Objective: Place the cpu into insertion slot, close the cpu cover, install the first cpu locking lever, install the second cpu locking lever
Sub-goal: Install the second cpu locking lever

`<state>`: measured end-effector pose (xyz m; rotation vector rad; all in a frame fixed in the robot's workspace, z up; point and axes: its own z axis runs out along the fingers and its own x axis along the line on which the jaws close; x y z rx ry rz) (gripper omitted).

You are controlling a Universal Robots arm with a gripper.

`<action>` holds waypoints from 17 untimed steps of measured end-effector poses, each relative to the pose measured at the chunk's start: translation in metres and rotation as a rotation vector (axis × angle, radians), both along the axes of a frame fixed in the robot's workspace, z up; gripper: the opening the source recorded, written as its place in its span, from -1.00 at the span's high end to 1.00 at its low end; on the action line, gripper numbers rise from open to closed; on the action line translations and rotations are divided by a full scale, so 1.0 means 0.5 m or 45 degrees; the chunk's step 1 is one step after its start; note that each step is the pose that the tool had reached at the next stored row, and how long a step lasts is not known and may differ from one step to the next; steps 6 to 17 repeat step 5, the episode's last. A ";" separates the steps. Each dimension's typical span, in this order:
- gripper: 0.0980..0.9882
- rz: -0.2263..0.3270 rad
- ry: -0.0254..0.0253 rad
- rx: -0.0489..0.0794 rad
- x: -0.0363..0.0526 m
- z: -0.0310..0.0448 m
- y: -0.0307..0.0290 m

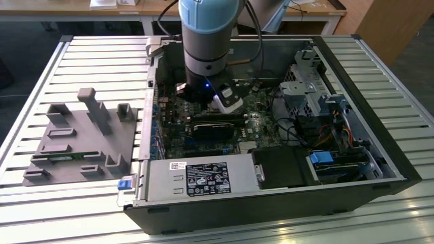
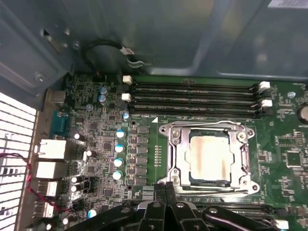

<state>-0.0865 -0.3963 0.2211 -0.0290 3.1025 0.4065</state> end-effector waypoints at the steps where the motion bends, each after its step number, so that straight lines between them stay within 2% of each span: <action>1: 0.98 0.000 0.0001 0.000 0.000 0.004 0.000; 17: 0.98 0.000 -0.0002 0.000 0.000 0.007 0.000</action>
